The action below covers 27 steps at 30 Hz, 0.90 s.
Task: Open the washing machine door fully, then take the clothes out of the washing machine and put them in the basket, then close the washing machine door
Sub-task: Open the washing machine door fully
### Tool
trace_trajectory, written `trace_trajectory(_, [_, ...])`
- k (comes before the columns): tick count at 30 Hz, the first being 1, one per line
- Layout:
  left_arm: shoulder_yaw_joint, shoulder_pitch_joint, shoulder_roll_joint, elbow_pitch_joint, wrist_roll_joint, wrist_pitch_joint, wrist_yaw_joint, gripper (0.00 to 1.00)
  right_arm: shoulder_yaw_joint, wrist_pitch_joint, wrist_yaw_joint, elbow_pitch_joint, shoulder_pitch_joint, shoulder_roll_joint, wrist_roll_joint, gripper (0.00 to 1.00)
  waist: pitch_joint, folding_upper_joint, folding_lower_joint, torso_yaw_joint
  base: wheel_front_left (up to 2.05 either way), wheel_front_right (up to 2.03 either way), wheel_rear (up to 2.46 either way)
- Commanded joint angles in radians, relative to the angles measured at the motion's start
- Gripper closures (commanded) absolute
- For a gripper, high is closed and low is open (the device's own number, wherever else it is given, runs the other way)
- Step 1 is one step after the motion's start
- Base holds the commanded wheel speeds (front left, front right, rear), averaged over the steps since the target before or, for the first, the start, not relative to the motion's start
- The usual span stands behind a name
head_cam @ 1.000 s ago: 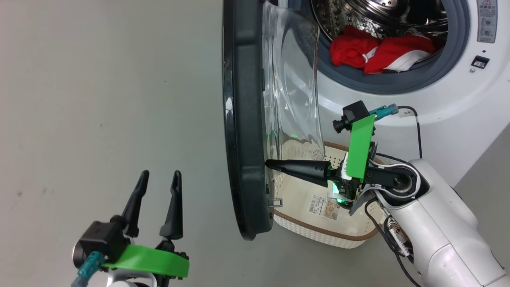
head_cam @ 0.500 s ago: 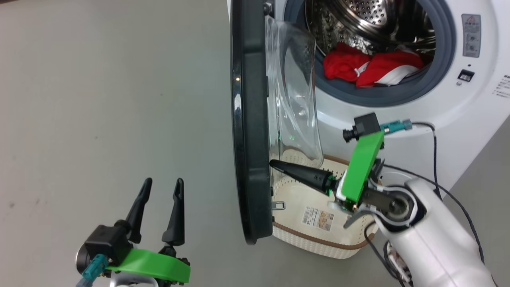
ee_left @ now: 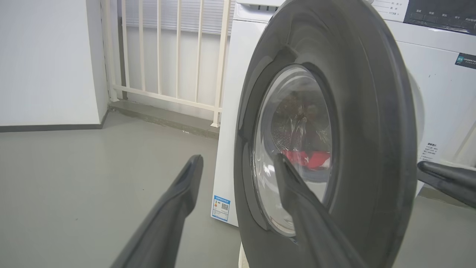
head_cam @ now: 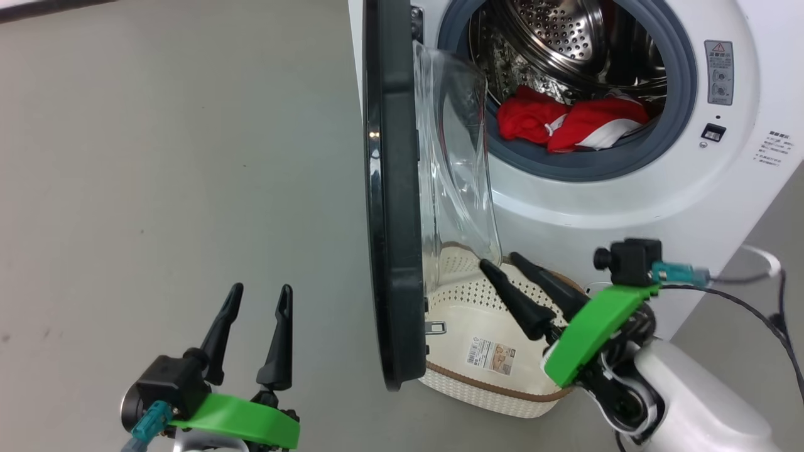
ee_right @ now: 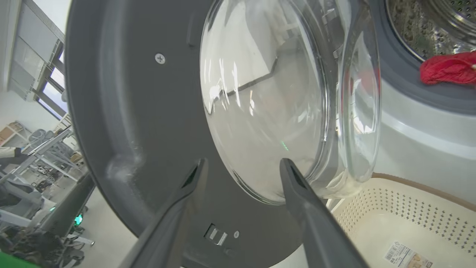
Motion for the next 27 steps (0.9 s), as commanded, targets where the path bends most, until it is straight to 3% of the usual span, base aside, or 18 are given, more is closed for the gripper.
trace_trajectory(1, [0.032, -0.008, 0.015, -0.020, 0.015, -0.008, -0.004, 0.00, 0.029, -0.090, 0.008, 0.014, -0.007, -0.013, -0.053, 0.00, -0.003, 0.0000, 0.0000, -0.001, 0.00, 0.00, 0.00])
trace_trajectory(5, [0.036, -0.006, 0.015, -0.019, 0.016, -0.008, -0.005, 0.00, 0.040, -0.252, 0.008, 0.118, -0.018, -0.017, -0.150, 0.00, -0.007, 0.0000, 0.0000, -0.003, 0.00, 0.00, 0.00])
trace_trajectory(9, [0.042, -0.003, 0.015, -0.022, 0.018, -0.008, -0.006, 0.00, -0.026, -0.290, 0.008, 0.180, -0.025, 0.006, -0.265, 0.00, -0.010, 0.0000, 0.0000, -0.007, 0.00, 0.00, 0.00])
trace_trajectory(16, [0.045, 0.000, 0.015, -0.031, 0.022, -0.008, -0.009, 0.00, -0.345, -0.291, 0.008, 0.051, 0.089, 0.115, -0.592, 0.00, -0.009, 0.0000, 0.0000, -0.011, 0.00, 0.00, 0.00])
trace_trajectory(23, [0.035, -0.003, 0.015, -0.033, 0.022, -0.008, -0.009, 0.00, -0.544, -0.292, 0.008, -0.060, 0.197, 0.184, -0.769, 0.00, -0.008, 0.0000, 0.0000, -0.009, 0.00, 0.00, 0.00])
trace_trajectory(27, [0.031, -0.005, 0.015, -0.031, 0.025, -0.008, -0.012, 0.00, -0.567, -0.292, 0.008, -0.090, 0.242, 0.197, -0.814, 0.00, -0.008, 0.0000, 0.0000, -0.008, 0.00, 0.00, 0.00])
